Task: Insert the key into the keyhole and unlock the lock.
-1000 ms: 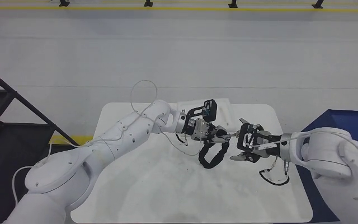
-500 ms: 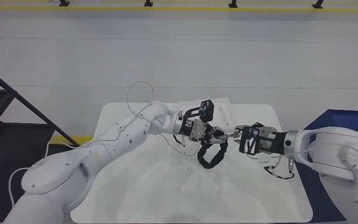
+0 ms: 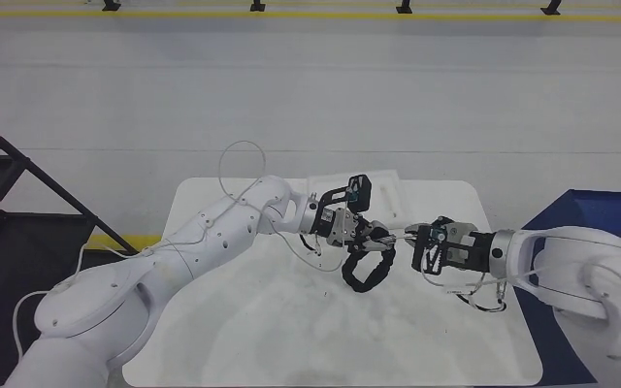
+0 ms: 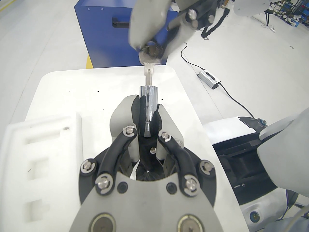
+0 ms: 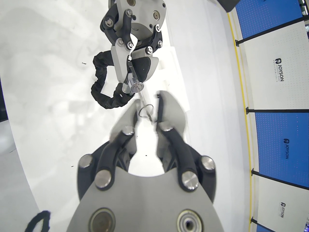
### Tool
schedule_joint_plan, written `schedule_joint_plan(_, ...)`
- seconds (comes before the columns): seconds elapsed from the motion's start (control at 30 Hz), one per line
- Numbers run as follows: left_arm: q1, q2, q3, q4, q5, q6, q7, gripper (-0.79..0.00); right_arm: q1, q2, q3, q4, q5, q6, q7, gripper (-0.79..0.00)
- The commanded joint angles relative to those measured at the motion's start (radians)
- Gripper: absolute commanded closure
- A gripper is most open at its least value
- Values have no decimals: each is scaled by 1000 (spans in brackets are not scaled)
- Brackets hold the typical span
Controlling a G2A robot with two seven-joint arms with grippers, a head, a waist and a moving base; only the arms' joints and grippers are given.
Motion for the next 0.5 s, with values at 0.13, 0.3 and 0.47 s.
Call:
schedule_joint_plan(0.13, 0, -1, 0, -5, -1, 0, -5, 0, 4, 1, -10, 20, 81, 52, 29, 0)
schedule_joint_plan(0.3, -3, -3, 0, -8, 10, 0, 1, 0, 14, 1, -21, 46, 184, 131, 76, 0)
schedule_joint_plan(0.47, -15, -5, 0, -12, 59, 0, 37, 0, 34, 2, -29, 58, 313, 222, 153, 0)
